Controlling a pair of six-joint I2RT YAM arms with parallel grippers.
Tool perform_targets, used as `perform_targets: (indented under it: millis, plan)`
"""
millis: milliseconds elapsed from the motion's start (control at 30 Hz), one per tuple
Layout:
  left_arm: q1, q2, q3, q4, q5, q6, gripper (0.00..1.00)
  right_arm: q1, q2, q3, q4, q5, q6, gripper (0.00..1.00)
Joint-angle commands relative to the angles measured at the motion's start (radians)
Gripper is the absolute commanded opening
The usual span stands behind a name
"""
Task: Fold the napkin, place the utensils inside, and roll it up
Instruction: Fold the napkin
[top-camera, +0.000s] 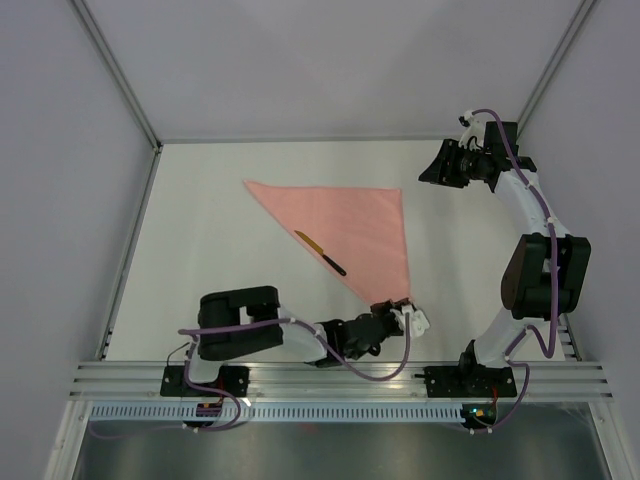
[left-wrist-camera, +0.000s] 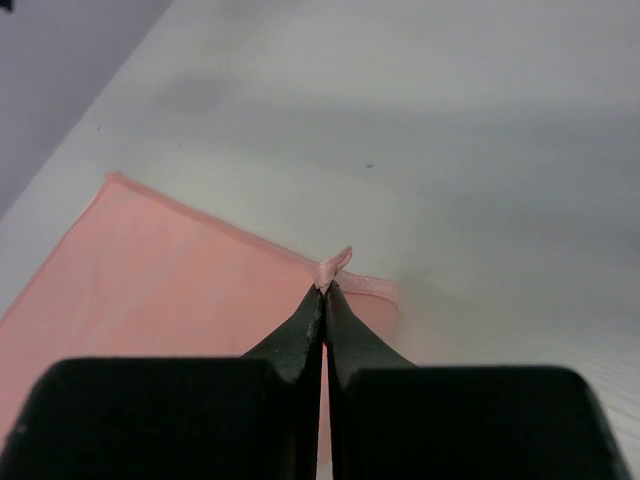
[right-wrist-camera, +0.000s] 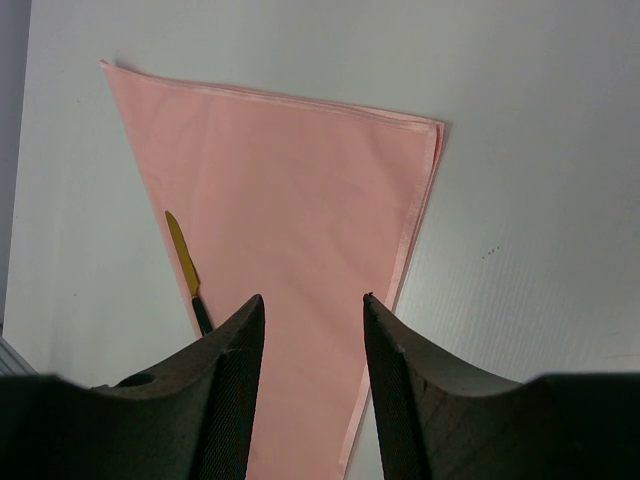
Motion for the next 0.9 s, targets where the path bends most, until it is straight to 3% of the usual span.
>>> perform_targets:
  millis: [0,167,367,633,867]
  plan:
    - [0.09,-0.147,0.03,-0.101,-0.035,-0.295,0.02,-0.003,-0.012,0.005,0.004,-0.002,0.025,0.5]
    - [0.272,-0.294,0.012,-0.31,0.007,-0.595,0.02,-0.003,-0.01,0.006,0.004,-0.006,0.029,0.5]
    - [0.487,-0.394,-0.065,-0.405,0.073,-0.809,0.02,-0.002,-0.011,0.006,0.008,-0.015,0.037,0.5]
    - [0.691,-0.439,-0.114,-0.505,0.143,-0.946,0.02,0.0,-0.011,0.006,0.006,-0.025,0.038,0.5]
    - [0.775,-0.417,-0.125,-0.511,0.195,-0.98,0.02,0.003,-0.011,0.005,0.004,-0.023,0.037,0.5]
